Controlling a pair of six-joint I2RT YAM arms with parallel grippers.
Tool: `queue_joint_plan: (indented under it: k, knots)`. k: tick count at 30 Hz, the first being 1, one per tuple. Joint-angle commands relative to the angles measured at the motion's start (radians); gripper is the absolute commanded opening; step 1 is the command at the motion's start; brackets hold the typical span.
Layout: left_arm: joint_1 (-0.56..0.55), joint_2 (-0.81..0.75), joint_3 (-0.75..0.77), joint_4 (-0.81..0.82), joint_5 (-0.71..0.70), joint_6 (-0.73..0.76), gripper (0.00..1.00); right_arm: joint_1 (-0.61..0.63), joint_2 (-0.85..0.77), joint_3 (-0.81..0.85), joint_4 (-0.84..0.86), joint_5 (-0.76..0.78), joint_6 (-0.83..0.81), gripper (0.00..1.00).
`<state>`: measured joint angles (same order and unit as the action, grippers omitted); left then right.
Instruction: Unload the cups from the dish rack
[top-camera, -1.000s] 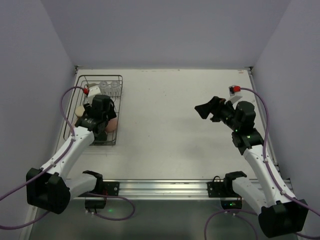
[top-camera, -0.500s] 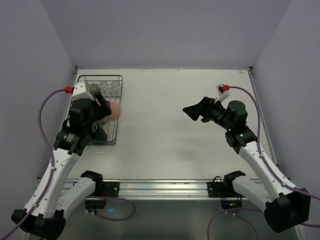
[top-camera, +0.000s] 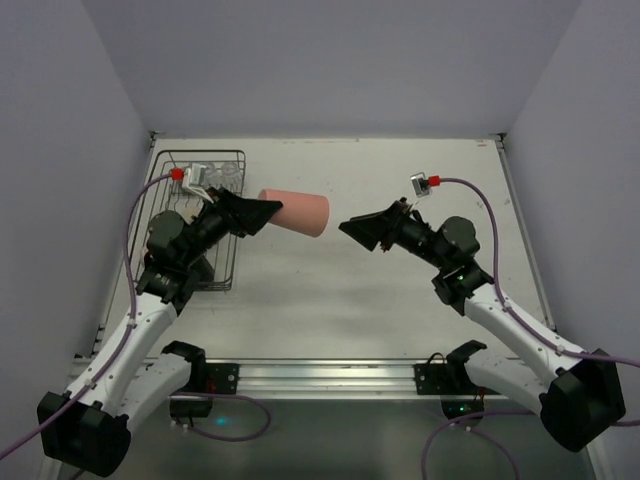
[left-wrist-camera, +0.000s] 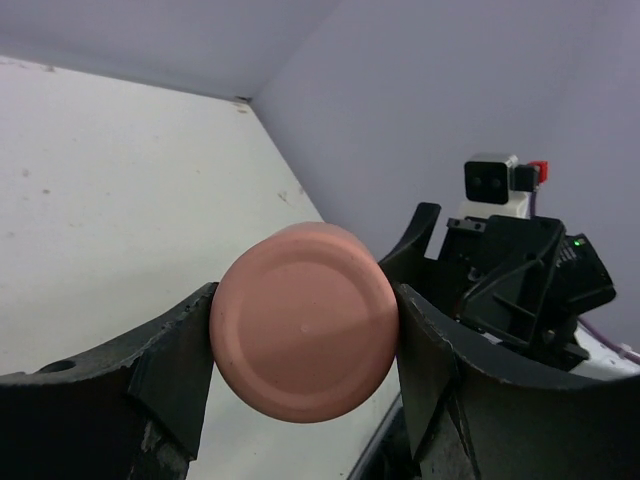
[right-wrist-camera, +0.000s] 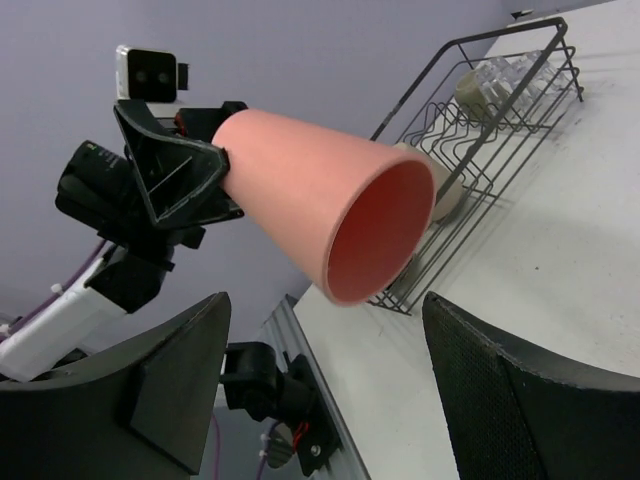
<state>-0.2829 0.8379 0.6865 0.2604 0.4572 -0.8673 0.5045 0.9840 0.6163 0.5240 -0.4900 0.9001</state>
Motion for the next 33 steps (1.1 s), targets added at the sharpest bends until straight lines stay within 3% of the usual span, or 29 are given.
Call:
queue_joint_plan:
  k: [1,8,12,15,16,18,19,21,22,25,33]
  knots:
    - [-0.025,0.01,-0.028,0.269,0.139,-0.131,0.12,0.02,0.034,0.029,0.122,-0.004,0.026,0.79]
    - [-0.062,0.015,-0.09,0.372,0.147,-0.17,0.12,0.054,0.13,0.068,0.221,-0.048,0.109,0.77]
    - [-0.079,0.036,-0.111,0.372,0.15,-0.16,0.13,0.074,0.163,0.097,0.284,-0.067,0.14,0.65]
    - [-0.091,0.053,-0.125,0.373,0.13,-0.151,0.14,0.1,0.18,0.114,0.292,-0.061,0.138,0.62]
    - [-0.094,0.065,-0.125,0.378,0.117,-0.154,0.15,0.104,0.183,0.12,0.297,-0.056,0.137,0.53]
    - [-0.104,0.076,-0.114,0.385,0.115,-0.145,0.26,0.112,0.191,0.115,0.301,-0.029,0.145,0.41]
    - [-0.104,0.082,-0.111,0.382,0.116,-0.131,0.31,0.112,0.191,0.111,0.304,-0.018,0.149,0.26]
    - [-0.104,0.084,-0.088,0.326,0.112,-0.078,0.57,0.114,0.174,0.102,0.282,0.036,0.143,0.09]
    - [-0.104,0.081,-0.073,0.28,0.095,-0.046,0.77,0.112,0.164,0.105,0.218,0.053,0.128,0.03]
    - [-0.104,0.052,0.004,0.039,0.005,0.103,0.98,0.112,0.128,0.169,-0.035,0.146,0.008,0.0]
    - [-0.104,-0.011,0.175,-0.447,-0.241,0.388,1.0,0.028,0.162,0.389,-0.531,0.245,-0.309,0.0]
